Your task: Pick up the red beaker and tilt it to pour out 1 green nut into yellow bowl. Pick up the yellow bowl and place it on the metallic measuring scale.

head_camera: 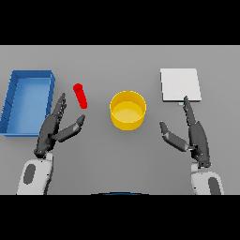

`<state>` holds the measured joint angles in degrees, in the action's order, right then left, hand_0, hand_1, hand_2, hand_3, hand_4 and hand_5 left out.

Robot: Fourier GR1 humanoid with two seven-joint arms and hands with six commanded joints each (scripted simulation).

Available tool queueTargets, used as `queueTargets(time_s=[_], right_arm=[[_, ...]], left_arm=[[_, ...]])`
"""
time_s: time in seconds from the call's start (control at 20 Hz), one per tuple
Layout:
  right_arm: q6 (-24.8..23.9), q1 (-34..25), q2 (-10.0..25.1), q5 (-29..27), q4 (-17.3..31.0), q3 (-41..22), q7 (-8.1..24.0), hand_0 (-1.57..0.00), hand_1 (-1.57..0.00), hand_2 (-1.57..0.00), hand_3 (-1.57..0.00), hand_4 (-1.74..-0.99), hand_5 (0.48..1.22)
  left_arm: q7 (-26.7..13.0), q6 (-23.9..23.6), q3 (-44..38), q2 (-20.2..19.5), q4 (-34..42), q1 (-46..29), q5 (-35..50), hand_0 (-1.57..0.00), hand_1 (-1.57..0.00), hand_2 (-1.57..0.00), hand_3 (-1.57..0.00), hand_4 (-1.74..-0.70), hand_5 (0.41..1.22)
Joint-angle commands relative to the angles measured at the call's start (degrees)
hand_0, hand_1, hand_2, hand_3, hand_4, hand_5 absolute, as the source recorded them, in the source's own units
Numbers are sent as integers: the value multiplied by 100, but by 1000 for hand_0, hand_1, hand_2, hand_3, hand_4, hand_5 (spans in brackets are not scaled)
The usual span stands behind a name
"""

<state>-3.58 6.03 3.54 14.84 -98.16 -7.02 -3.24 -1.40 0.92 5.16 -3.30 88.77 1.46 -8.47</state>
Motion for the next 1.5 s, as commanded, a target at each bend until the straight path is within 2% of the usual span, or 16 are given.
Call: queueTargets(time_s=[0.0, 0.15, 0.4, 0.5, 0.6, 1.0, 1.15, 1.2, 1.35, 1.4, 1.45], right_arm=[[13, 58, -22, 35, -12, -56, -84, 1, 1, 1, 1, -1246, 627], [49, 106, -40, -59, 31, -28, -264, 1, 1, 1, 1, -1267, 632], [44, 1, -2, -90, 88, 36, -218, 1, 1, 1, 1, -1274, 635], [20, 81, -40, -43, 55, -12, -293, 1, 1, 1, 1, -1267, 635], [23, 71, -19, -42, -14, -1, -135, 1, 1, 1, 1, -1269, 638], [36, 39, -56, -116, 61, 24, -188, 1, 1, 1, 1, -1268, 641], [28, 94, -46, -83, -32, 3, -188, 1, 1, 1, 1, -1269, 640], [3, 65, -53, -58, -6, 9, -98, 1, 1, 1, 1, -1264, 640], [16, 45, -6, -99, 15, 60, -107, 1, 1, 1, 1, -1261, 641], [0, 66, -56, -43, 46, 2, -151, 1, 1, 1, 1, -1259, 642], [-16, 56, -29, -64, 46, 51, -159, 1, 1, 1, 1, -1260, 642]], left_arm=[[2, -35, -55, -8, -272, 259, -39, 1, 1, 1, 1, -1219, 622], [271, -148, -124, 21, -895, 632, -177, 1, 1, 1, 1, -1233, 636], [439, -201, -401, -40, -1860, 1409, -147, 1, 1, 1, 1, -1267, 673], [541, -234, -440, 11, -2171, 1640, -161, 1, 1, 1, 1, -1276, 680], [601, -227, -484, 13, -2415, 1869, -158, 1, 1, 1, 1, -1287, 685], [648, -336, -633, 39, -3245, 2521, -230, 1, 1, 1, 1, -1289, 683], [799, -292, -686, 81, -3454, 2669, -174, 1, 1, 1, 1, -1309, 688], [843, -215, -743, 44, -3557, 2752, -114, 1, 1, 1, 1, -1320, 692], [1100, -305, -851, 166, -3870, 2849, -57, 1, 1, 0, 1, -1348, 704], [1195, -362, -909, 232, -3943, 2912, -9, 1, -26, -67, -31, -1378, 724], [1229, -387, -1009, 215, -4030, 2994, 58, -119, -146, -182, -124, -1410, 750]])
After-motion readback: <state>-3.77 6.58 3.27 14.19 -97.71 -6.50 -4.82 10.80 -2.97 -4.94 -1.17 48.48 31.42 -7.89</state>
